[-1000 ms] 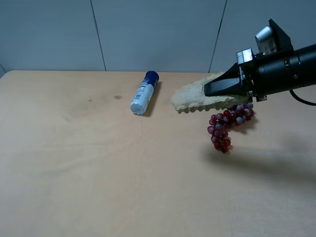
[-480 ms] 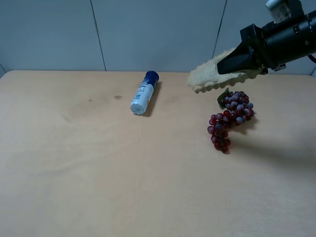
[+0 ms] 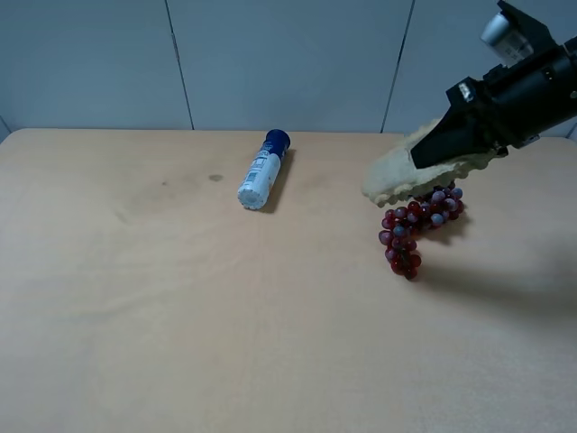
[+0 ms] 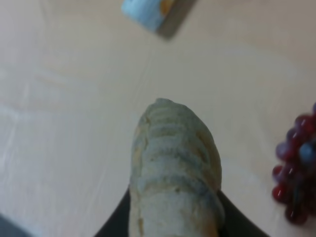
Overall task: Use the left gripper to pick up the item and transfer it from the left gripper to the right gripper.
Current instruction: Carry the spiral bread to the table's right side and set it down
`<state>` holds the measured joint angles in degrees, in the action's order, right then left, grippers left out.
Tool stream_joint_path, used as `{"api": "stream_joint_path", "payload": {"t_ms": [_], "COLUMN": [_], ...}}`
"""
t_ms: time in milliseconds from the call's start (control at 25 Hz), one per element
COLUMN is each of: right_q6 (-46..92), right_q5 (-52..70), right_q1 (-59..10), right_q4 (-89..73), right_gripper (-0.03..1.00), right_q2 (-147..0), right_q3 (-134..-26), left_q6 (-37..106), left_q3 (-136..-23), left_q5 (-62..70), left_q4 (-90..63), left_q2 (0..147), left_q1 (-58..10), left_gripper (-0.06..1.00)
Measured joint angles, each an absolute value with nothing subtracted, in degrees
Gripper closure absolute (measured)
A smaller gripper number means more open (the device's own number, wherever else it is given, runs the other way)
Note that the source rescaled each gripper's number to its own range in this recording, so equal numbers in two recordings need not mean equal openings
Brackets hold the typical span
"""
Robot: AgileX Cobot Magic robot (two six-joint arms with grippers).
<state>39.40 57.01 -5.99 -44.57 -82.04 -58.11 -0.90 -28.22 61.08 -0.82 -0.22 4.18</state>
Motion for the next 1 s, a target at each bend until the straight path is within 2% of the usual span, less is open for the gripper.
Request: {"api": "stream_joint_path", "payload": {"t_ms": [320, 1000], "right_q6": [39.10, 34.79], "right_q5": [68.99, 69.32], "right_q1": [-5.99, -5.99], "right_q4": [-38.00, -28.37], "right_gripper": [0.94, 0.94], "right_q2": [-81.96, -81.36], "right_q3": [-58.11, -47.07], "left_q6": [-0.90, -0.90], "left_q3": [-28.22, -28.22], "left_q5": [61.08, 61.08], "left_q4": [-0.82, -0.82], "left_q2": [-0.22, -0.22], "left_q1": [4.18, 4.18], "left_gripper": [0.04, 0.04]}}
